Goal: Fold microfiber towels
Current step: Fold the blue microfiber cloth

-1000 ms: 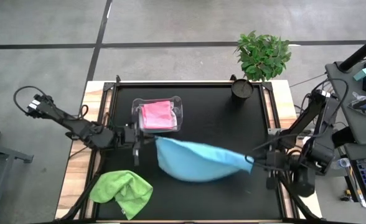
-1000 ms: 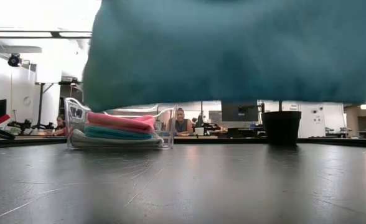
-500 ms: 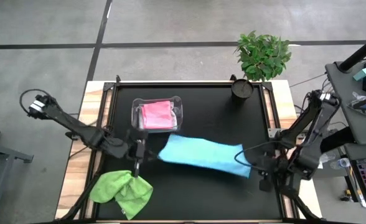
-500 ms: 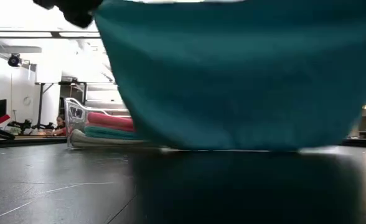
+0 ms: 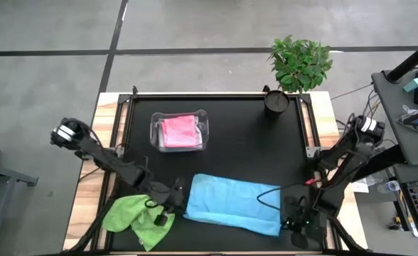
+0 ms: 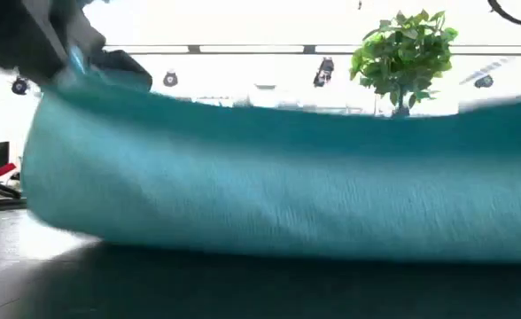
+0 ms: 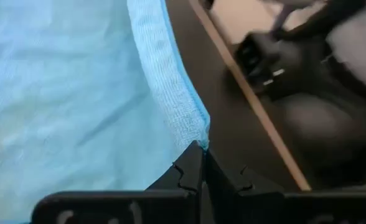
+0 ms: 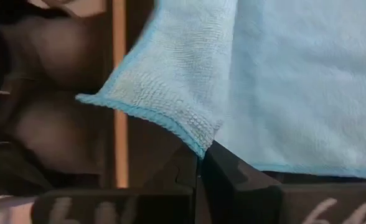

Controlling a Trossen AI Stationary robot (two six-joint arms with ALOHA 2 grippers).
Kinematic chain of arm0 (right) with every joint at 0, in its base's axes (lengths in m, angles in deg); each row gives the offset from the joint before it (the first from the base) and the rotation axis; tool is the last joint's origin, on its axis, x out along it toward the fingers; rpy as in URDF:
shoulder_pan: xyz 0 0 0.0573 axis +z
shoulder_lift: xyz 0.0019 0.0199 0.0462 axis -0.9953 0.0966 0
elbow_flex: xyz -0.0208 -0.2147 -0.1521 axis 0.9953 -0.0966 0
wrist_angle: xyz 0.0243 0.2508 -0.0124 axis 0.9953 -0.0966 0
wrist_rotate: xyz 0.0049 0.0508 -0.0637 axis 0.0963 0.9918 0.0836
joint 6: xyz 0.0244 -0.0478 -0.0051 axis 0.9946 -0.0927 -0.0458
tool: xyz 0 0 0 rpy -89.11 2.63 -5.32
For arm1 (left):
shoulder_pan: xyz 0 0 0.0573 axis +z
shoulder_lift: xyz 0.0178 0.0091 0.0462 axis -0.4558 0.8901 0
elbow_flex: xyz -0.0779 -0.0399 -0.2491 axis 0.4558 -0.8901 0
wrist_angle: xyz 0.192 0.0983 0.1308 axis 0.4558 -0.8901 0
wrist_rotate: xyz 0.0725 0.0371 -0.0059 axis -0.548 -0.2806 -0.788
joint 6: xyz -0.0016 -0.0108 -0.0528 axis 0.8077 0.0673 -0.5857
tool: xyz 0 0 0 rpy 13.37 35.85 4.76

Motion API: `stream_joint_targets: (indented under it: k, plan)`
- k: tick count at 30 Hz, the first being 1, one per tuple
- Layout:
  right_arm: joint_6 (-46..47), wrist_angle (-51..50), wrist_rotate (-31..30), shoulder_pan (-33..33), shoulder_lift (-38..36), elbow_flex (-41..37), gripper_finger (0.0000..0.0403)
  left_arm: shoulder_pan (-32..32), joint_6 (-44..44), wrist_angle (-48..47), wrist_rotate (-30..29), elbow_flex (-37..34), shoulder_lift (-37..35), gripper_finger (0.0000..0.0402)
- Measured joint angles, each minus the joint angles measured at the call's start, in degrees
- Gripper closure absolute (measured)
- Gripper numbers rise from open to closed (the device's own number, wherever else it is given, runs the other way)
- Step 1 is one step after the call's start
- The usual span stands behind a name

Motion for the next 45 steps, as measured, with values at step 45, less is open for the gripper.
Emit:
stream_joint_targets:
  k: [45]
  plan:
    - [4.1, -29.7, -12.9, -2.9, -3.7, -0.4, 0.0285, 13.5, 2.0, -1.4, -14.9, -2.3, 3.0, 0.0401]
